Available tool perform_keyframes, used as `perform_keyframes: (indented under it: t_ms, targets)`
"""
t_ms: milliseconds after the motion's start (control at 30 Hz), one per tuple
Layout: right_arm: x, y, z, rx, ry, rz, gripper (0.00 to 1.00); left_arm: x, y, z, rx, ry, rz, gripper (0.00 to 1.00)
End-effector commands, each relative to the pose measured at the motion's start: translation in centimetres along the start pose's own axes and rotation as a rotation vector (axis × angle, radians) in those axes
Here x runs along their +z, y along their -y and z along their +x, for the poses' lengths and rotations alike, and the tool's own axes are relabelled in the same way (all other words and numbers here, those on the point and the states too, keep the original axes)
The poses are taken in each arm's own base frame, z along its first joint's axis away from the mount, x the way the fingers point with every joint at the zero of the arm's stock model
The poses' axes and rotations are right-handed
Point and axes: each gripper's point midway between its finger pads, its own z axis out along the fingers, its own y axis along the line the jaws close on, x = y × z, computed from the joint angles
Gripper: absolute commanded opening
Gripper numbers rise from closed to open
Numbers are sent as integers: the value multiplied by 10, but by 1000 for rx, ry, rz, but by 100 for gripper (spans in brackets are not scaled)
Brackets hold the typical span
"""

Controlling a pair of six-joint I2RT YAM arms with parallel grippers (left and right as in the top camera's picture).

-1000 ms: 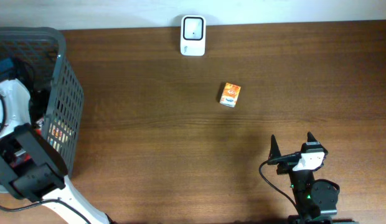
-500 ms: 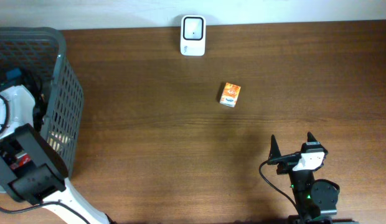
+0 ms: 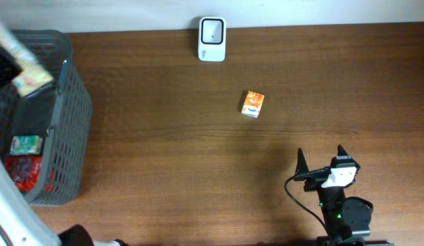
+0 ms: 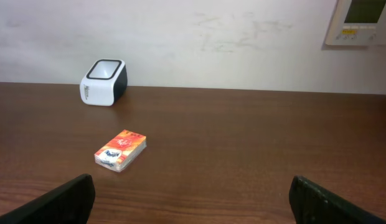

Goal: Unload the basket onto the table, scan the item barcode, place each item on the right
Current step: 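Carry the yellow snack bag out and drop it beside the tissue pack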

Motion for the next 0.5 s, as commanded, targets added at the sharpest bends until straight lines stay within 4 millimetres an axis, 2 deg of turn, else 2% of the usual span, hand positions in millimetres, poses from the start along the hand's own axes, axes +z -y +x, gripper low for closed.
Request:
perform_keyframes:
  t_ms: [0, 33, 100, 167, 233, 300, 367, 400, 467]
  targets:
    - [0, -1, 3, 0, -4, -4, 98, -12, 96, 30, 117, -75, 299, 0]
    - [0, -1, 3, 0, -4, -4, 99, -6, 126, 49, 175, -118, 333, 0]
    - [0, -1, 3, 0, -4, -4, 98, 13, 156, 77, 270, -169, 289, 0]
    - [0, -1, 3, 0, -4, -4, 98, 30, 180, 107, 345, -233, 266, 0]
    - [0, -1, 3, 0, -4, -4, 99, 59, 207, 152, 431, -342, 258, 0]
    - [0, -1, 3, 0, -4, -4, 98, 91, 224, 199, 466, -467, 237, 0]
    - [0, -1, 3, 0, -4, -4, 99, 123, 229, 242, 433, -583, 167, 0]
    - [0, -1, 3, 0, -4, -4, 98, 140, 224, 261, 426, -618, 92, 0]
    - [0, -1, 3, 0, -4, -4, 99, 163, 207, 287, 438, -645, -68, 0]
